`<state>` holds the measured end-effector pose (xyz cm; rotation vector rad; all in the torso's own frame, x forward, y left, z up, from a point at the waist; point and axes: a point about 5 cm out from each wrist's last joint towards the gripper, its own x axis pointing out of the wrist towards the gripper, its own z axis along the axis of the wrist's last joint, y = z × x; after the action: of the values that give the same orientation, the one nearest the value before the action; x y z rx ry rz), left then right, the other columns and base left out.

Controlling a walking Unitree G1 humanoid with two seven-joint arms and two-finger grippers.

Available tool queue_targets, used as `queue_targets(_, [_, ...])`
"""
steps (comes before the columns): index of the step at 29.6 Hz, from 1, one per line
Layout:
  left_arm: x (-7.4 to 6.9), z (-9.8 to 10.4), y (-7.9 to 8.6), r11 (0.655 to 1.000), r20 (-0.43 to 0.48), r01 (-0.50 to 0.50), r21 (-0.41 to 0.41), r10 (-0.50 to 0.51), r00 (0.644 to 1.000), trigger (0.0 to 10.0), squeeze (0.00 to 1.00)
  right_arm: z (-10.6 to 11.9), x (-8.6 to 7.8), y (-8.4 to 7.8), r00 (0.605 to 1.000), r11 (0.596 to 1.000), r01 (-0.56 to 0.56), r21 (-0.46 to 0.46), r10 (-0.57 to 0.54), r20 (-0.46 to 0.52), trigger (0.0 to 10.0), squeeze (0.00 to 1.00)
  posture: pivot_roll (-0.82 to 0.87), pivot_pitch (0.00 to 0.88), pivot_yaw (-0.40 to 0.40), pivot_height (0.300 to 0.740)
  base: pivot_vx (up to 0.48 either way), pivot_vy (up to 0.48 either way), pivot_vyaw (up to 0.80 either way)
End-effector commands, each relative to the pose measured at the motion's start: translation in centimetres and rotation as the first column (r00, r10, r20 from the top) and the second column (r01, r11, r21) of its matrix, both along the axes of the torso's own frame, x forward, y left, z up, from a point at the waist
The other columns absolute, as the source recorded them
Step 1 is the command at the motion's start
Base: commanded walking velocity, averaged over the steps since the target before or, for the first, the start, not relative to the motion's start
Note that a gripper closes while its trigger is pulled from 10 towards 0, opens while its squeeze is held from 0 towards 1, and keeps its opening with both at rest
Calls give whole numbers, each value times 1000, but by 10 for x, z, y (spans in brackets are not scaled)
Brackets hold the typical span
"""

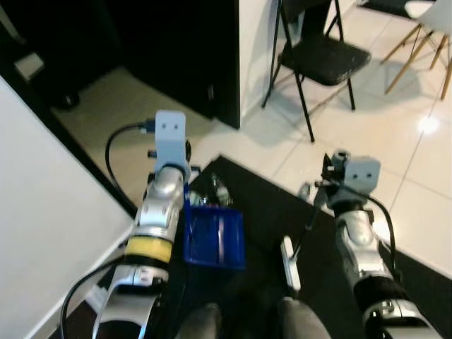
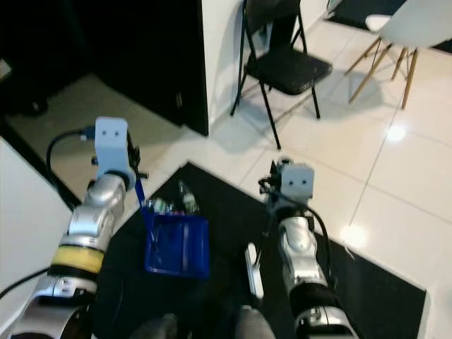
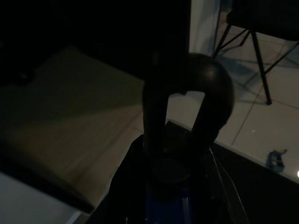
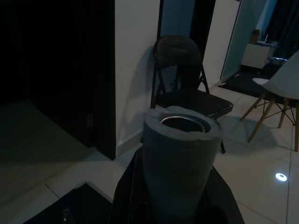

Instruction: Sweep floor

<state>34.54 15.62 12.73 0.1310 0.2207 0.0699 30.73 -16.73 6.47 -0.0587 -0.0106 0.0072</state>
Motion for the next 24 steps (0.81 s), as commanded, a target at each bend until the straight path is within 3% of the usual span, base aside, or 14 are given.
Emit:
queue_targets(1, [1,5,5,1000,25,-12,8,12,1000,10000,0,4,2,3,1000,1000,-7,2,7,20,10000,0,-53,69,28,740,446,0,0])
queue_targets(19, [2,7,5,1000,32,-10,4,10,999,10000,0,6,4,4,1000,1000,-11,-1,11,24,10000,0,-52,57,29,740,457,0,0])
queue_targets(24, [2,8,6,1000,29,-19,-19,20,999,10000,0,6,4,4,1000,1000,-12,-1,12,26,10000,0,-51,57,30,740,229,0,0])
